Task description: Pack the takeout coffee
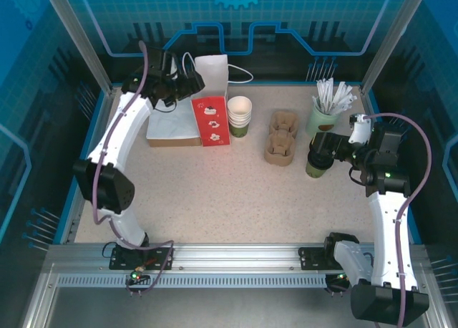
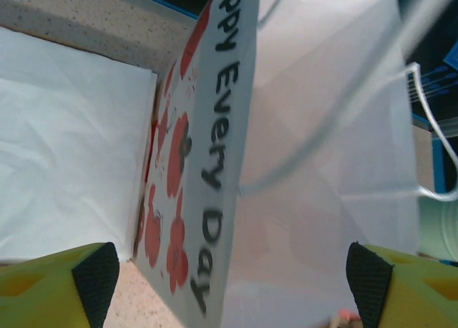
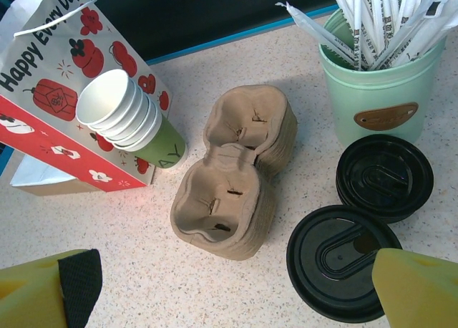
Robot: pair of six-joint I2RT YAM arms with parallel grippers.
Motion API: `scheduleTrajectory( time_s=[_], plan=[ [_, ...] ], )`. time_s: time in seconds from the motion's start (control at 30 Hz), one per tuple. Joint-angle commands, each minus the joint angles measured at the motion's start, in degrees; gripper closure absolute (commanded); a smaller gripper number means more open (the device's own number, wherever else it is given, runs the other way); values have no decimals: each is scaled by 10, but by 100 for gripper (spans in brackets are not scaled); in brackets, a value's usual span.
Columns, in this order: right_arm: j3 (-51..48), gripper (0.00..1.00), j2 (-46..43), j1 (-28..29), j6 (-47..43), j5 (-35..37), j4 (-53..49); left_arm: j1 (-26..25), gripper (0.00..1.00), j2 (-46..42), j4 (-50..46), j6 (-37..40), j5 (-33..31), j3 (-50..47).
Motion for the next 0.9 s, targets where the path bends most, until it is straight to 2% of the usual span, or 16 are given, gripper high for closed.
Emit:
scheduleTrajectory(
  time_s=[0.0,0.27,0.53,0.87],
  plan=[
    [-7,0,2,-7,8,-9,2,6,17,43,-32,22,-30,55],
    [-12,0,12,-8,8,-8,3,6,42,115,-60,50,-51,130],
    [-14,0,18,-7,10,-9,3,5,71,117,-57,69,-49,134],
    [-12,0,22,-7,10,-10,0,5,96,112,-68,90,-48,166]
  ],
)
